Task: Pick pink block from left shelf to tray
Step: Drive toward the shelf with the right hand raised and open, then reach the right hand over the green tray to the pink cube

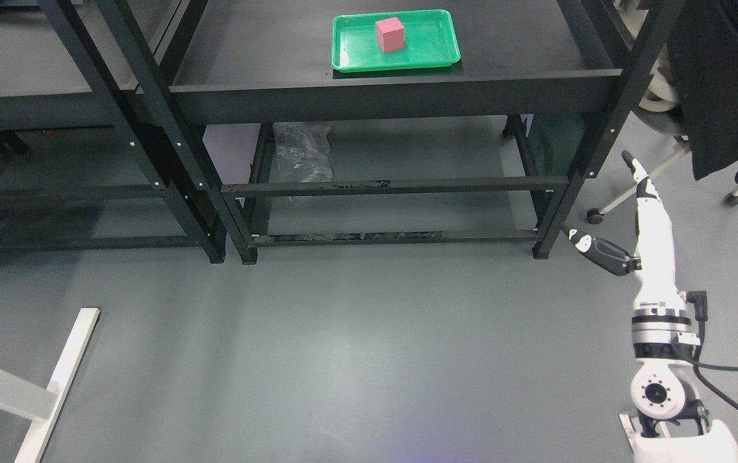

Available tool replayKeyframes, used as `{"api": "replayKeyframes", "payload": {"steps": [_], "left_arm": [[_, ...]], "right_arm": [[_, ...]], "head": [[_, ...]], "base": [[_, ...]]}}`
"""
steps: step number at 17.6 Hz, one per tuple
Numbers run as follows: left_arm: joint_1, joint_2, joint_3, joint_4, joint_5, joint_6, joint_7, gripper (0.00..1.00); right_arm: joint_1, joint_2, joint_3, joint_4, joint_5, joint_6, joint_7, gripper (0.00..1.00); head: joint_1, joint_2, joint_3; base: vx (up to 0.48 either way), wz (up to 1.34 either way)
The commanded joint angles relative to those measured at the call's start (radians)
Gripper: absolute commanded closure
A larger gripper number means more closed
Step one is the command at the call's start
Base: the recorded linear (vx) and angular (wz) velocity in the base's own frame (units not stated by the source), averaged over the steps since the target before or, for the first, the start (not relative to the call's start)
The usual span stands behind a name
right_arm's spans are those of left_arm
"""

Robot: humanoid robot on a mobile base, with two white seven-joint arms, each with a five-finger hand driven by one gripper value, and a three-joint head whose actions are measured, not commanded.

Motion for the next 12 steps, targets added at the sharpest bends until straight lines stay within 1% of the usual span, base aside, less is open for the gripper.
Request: {"api": "replayKeyframes", "payload": {"steps": [1, 3, 5, 6, 8, 9, 10, 12], "left_arm": [[0.02, 0.017, 0.0, -0.017, 0.0, 0.0, 0.0, 0.0], [0.02, 0.017, 0.0, -0.017, 0.0, 0.0, 0.0, 0.0], [0.02, 0.017, 0.0, -0.017, 0.0, 0.0, 0.0, 0.0], [0.02, 0.017, 0.0, -0.017, 0.0, 0.0, 0.0, 0.0], [0.02, 0.017, 0.0, -0.017, 0.0, 0.0, 0.0, 0.0], [0.02, 0.017, 0.0, -0.017, 0.0, 0.0, 0.0, 0.0], [0.02, 0.017, 0.0, -0.017, 0.0, 0.0, 0.0, 0.0], [0.02, 0.017, 0.0, -0.017, 0.0, 0.0, 0.0, 0.0]], "right_arm": [[0.019, 0.04, 0.224, 0.003, 1.012, 0.298, -0.099, 0.0], [0.052, 0.04, 0.248, 0.0, 1.005, 0.291, -0.113, 0.0], [0.053, 0.04, 0.256, -0.001, 0.996, 0.291, -0.114, 0.0], [0.051, 0.04, 0.252, -0.001, 0.966, 0.283, -0.114, 0.0], [0.051, 0.04, 0.232, -0.001, 0.776, 0.221, -0.114, 0.0], [0.051, 0.04, 0.198, -0.001, 0.695, 0.187, -0.114, 0.0], [0.051, 0.04, 0.18, -0.001, 0.652, 0.164, -0.114, 0.0], [0.049, 0.04, 0.166, -0.003, 0.637, 0.141, -0.114, 0.0]], "head": [[0.0, 0.0, 0.0], [0.0, 0.0, 0.0], [0.0, 0.0, 0.0], [0.0, 0.0, 0.0], [0.0, 0.0, 0.0], [0.0, 0.0, 0.0], [0.0, 0.0, 0.0], [0.0, 0.0, 0.0]], "base": [[0.199, 0.08], [0.209, 0.13], [0.217, 0.21], [0.23, 0.25], [0.223, 0.24], [0.216, 0.24], [0.193, 0.22], [0.203, 0.21]]}}
